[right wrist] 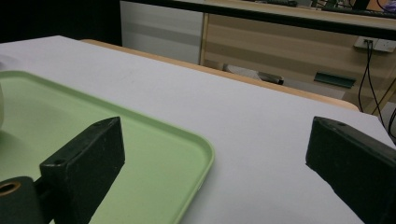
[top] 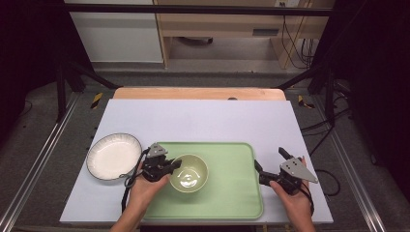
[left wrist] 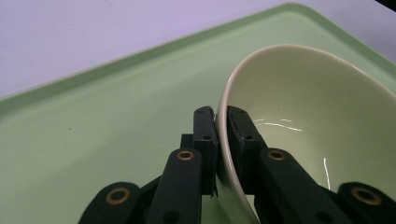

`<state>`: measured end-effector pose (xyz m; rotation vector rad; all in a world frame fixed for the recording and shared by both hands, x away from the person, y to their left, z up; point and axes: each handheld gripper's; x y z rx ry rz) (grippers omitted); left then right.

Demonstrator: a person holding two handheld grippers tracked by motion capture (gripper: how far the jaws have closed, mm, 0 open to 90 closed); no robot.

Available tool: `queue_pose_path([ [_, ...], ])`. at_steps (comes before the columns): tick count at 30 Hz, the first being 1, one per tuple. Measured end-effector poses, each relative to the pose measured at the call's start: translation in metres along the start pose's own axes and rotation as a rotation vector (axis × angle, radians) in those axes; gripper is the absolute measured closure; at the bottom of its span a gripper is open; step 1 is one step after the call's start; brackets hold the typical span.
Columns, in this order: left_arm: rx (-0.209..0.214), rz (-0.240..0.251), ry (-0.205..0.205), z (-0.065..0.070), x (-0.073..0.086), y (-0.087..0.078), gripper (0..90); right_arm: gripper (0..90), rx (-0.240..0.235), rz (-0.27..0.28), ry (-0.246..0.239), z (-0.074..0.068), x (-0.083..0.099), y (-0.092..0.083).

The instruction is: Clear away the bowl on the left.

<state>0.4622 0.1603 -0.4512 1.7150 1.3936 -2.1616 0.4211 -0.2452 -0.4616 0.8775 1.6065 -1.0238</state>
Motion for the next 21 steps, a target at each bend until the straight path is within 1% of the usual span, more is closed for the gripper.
queue_pose_path([
  [5, -0.007, -0.005, 0.014, 0.0, 0.0005, 0.0008, 82.8, 4.8, -0.001, -0.001, -0.002, -0.0003, 0.0001, 0.0002],
  [13, -0.011, -0.005, 0.024, -0.001, 0.0022, 0.0024, 82.8, 4.8, -0.001, -0.001, -0.002, 0.0, 0.0001, 0.0002],
  [21, -0.008, -0.007, 0.02, -0.0022, 0.0032, 0.0027, 82.5, 4.8, -0.001, -0.002, -0.003, 0.0, 0.0003, 0.0001],
])
Point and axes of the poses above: each handheld gripper's, and its own axes: y roughly forward along the jaws, x roughly out of its underside, z roughly to its right, and after that the axes turned 14 degrees about y, right-handed
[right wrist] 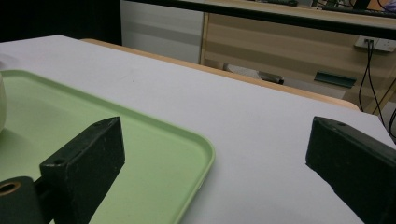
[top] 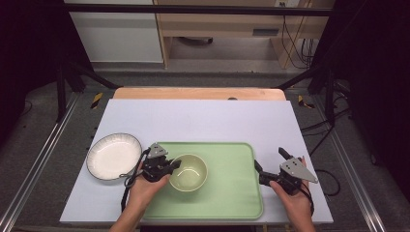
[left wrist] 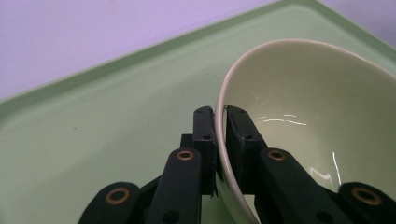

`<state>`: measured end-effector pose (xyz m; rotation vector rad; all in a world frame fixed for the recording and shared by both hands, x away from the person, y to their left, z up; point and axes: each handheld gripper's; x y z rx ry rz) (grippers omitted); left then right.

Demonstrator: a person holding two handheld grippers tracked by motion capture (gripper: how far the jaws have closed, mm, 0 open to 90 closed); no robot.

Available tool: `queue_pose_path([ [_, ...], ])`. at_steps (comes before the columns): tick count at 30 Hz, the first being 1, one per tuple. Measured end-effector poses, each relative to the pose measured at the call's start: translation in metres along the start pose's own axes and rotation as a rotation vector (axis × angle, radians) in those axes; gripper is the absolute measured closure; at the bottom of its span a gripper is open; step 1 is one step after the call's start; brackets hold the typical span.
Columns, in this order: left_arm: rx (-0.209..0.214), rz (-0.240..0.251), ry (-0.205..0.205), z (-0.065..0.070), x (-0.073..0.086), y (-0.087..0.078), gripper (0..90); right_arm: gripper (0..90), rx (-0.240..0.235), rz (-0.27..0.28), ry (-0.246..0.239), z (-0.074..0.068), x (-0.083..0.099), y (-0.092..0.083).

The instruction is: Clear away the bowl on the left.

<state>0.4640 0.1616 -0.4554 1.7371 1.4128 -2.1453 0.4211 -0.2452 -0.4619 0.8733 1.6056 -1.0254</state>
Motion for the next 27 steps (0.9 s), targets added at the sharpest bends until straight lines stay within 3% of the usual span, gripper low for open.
queue_pose_path([
  [20, 0.01, -0.001, -0.002, -0.0024, 0.0022, 0.0002, 81.7, 4.8, -0.002, -0.007, 0.0, -0.0012, 0.0006, 0.0012],
  [27, 0.017, 0.024, 0.001, -0.0037, -0.0009, -0.0047, 76.0, 4.8, -0.001, -0.007, 0.003, -0.001, 0.0008, 0.0018],
])
Point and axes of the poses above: each handheld gripper's, and its own axes: y roughly forward along the jaws, x roughly out of its underside, z roughly to its right, and after that the axes turned 14 degrees about y, right-handed
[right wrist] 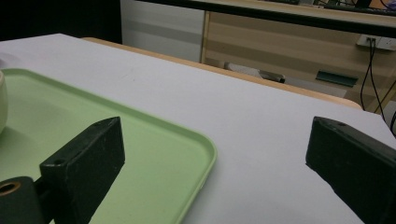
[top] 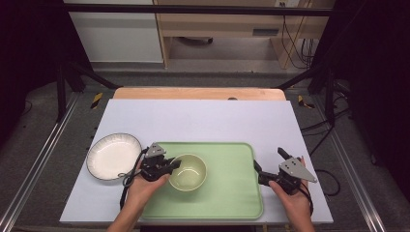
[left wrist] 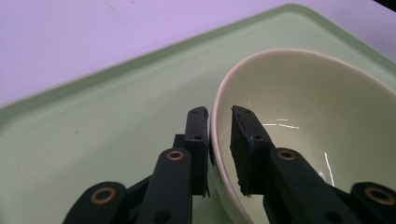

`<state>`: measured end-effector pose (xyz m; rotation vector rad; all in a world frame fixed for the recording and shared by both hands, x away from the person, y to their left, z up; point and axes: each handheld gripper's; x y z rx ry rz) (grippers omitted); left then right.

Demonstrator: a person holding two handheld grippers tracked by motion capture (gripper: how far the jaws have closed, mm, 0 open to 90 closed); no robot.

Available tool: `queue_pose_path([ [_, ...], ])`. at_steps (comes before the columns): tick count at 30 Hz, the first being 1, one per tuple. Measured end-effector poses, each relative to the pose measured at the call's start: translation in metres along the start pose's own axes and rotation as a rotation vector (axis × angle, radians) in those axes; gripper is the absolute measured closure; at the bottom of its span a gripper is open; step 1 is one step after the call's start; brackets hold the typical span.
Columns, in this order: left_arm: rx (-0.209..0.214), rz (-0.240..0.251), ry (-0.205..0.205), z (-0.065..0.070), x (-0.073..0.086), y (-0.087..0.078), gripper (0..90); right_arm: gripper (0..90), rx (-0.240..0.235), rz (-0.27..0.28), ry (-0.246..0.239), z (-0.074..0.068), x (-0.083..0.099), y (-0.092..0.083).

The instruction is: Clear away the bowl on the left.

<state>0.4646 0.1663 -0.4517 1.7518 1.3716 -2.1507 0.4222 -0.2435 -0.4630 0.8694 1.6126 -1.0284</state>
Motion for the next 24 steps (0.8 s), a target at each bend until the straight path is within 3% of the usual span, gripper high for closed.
queue_pose_path([
  [6, -0.008, 0.012, 0.031, 0.0, -0.002, -0.002, 66.6, 4.8, -0.001, 0.0, -0.002, 0.0, 0.0, 0.0],
  [8, -0.012, 0.019, 0.052, 0.001, -0.004, -0.004, 57.7, 4.8, 0.0, 0.0, -0.003, 0.0, 0.0, 0.0],
  [9, -0.014, 0.026, 0.062, 0.001, -0.005, -0.004, 57.7, 4.8, 0.001, -0.001, -0.001, 0.0, 0.0, 0.0],
  [10, -0.027, 0.044, 0.094, 0.001, -0.008, -0.006, 50.7, 4.8, 0.001, -0.003, -0.001, 0.0, 0.0, 0.0],
  [11, -0.027, 0.044, 0.094, 0.001, -0.008, -0.006, 46.4, 4.8, 0.001, -0.003, -0.001, 0.0, 0.0, 0.0],
  [12, -0.032, 0.053, 0.107, 0.001, -0.009, -0.006, 46.4, 4.8, 0.0, -0.002, -0.003, 0.001, 0.0, 0.0],
  [16, -0.021, 0.093, 0.114, 0.001, -0.014, -0.01, 26.8, 4.8, 0.0, -0.002, -0.001, 0.0, 0.0, 0.0],
  [20, -0.015, 0.106, 0.116, 0.002, -0.016, -0.013, 18.9, 4.8, 0.001, -0.001, -0.001, 0.001, 0.0, -0.001],
  [22, -0.02, 0.109, 0.109, 0.001, -0.018, -0.014, 10.2, 4.8, 0.0, 0.0, 0.0, 0.001, -0.001, -0.001],
  [24, -0.019, 0.123, 0.117, 0.0, -0.019, -0.018, 9.6, 4.8, 0.001, 0.001, -0.001, 0.001, -0.001, -0.001],
])
Point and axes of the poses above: each handheld gripper's, and its own axes: y roughly forward along the jaws, x roughly out of its underside, z roughly to its right, and after that the axes turned 14 degrees about y, right-handed
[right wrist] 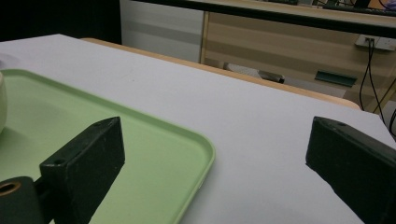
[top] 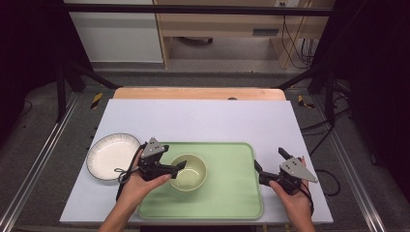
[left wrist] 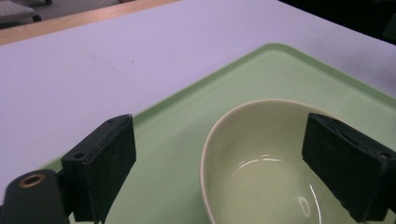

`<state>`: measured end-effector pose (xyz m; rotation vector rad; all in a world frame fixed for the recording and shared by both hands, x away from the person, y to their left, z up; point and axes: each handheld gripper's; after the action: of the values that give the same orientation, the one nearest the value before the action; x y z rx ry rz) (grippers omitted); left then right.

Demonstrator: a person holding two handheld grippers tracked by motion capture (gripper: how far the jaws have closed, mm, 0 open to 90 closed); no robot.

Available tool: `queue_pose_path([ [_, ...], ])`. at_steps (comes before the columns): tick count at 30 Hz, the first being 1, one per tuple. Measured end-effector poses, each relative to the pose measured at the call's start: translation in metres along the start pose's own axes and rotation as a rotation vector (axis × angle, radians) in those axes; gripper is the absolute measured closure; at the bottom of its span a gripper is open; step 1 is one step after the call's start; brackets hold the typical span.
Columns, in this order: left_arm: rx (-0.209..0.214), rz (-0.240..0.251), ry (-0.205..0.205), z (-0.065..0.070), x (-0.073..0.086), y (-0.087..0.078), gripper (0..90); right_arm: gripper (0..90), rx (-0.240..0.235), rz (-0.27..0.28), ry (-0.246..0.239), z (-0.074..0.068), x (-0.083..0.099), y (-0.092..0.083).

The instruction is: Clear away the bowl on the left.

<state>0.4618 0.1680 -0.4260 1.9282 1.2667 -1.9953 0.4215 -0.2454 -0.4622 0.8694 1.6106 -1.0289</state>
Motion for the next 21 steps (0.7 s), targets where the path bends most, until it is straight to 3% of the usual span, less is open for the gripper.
queue_pose_path([
  [6, -0.024, 0.051, 0.012, -0.012, -0.002, -0.017, 6.0, 4.8, 0.0, 0.004, 0.0, 0.0, 0.0, 0.0],
  [7, -0.053, 0.069, 0.016, -0.019, 0.0, -0.026, 6.0, 4.8, 0.001, 0.004, 0.001, 0.0, 0.0, 0.0],
  [10, -0.085, 0.083, 0.016, -0.029, 0.003, -0.036, 6.0, 4.8, 0.002, 0.004, 0.001, 0.0, 0.0, 0.0],
  [12, -0.138, 0.105, 0.002, -0.046, 0.014, -0.054, 6.0, 4.8, 0.001, 0.001, 0.005, 0.0, 0.0, -0.001],
  [13, -0.138, 0.105, 0.002, -0.046, 0.014, -0.054, 6.0, 4.8, 0.001, 0.001, 0.005, 0.0, 0.0, -0.001],
  [18, -0.237, 0.161, -0.067, -0.076, 0.041, -0.086, 6.0, 4.8, 0.002, 0.003, 0.004, 0.0, -0.001, -0.001],
  [21, -0.243, 0.185, -0.06, -0.081, 0.047, -0.093, 6.1, 4.8, 0.001, 0.006, 0.002, -0.001, -0.001, -0.001],
])
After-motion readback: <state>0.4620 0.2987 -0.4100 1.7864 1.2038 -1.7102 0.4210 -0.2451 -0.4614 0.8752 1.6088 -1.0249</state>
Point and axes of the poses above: each handheld gripper's, and its own axes: y roughly forward along the jaws, x roughly out of its underside, z roughly to its right, and after that the axes turned 14 degrees about y, right-handed
